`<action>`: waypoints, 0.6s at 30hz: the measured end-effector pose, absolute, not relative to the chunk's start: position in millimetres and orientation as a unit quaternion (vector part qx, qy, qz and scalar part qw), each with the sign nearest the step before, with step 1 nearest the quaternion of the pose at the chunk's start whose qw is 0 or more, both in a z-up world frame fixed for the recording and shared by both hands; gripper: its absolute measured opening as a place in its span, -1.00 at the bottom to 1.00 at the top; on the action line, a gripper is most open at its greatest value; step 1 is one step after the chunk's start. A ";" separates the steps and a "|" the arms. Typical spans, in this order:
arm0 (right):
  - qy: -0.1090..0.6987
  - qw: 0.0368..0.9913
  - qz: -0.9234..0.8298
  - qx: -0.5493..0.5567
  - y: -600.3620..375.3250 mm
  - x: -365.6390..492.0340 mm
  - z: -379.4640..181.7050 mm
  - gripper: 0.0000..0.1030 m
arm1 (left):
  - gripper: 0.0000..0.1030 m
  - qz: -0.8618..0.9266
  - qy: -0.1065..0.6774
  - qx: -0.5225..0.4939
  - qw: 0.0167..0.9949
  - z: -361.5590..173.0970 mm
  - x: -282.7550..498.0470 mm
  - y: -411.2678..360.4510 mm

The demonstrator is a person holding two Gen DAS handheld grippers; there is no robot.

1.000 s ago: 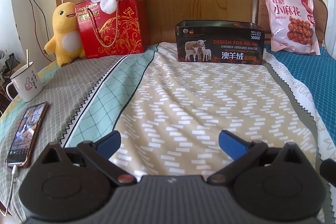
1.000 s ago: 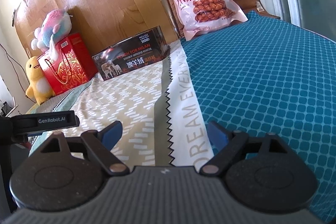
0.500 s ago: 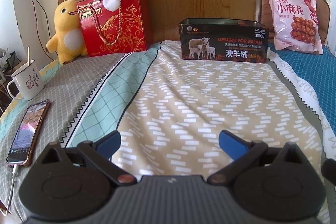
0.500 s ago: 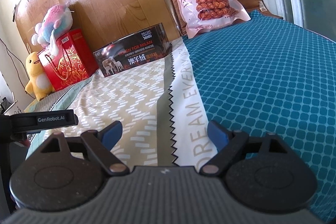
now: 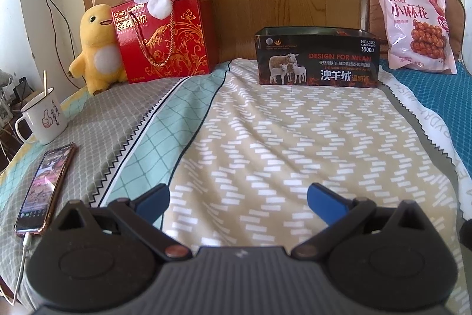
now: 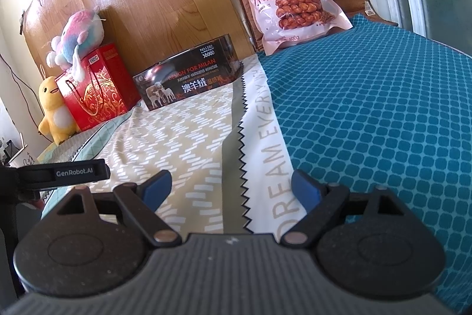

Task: Organize snacks

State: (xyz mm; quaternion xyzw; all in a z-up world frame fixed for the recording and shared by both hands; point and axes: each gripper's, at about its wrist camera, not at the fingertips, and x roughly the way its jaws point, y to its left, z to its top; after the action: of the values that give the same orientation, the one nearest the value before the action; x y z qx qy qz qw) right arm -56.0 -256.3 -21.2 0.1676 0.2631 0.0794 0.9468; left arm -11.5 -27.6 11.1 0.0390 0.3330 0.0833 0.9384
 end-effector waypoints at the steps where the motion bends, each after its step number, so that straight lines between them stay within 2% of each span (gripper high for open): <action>1: 0.263 0.947 0.079 0.168 -256.4 -56.2 -21.3 0.75 | 1.00 0.083 0.333 0.040 0.938 11.1 -11.3 -27.9; 18: 0.278 0.937 0.109 0.181 -265.3 -33.9 -12.1 0.75 | 0.99 0.081 0.340 0.064 0.935 19.7 -1.5 -35.7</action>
State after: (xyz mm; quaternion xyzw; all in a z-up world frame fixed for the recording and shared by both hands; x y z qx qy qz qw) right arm -33.9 -265.3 -12.1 0.1809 0.2776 0.1089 0.9372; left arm -1.5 -35.7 19.7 0.0639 0.3404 0.0810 0.9346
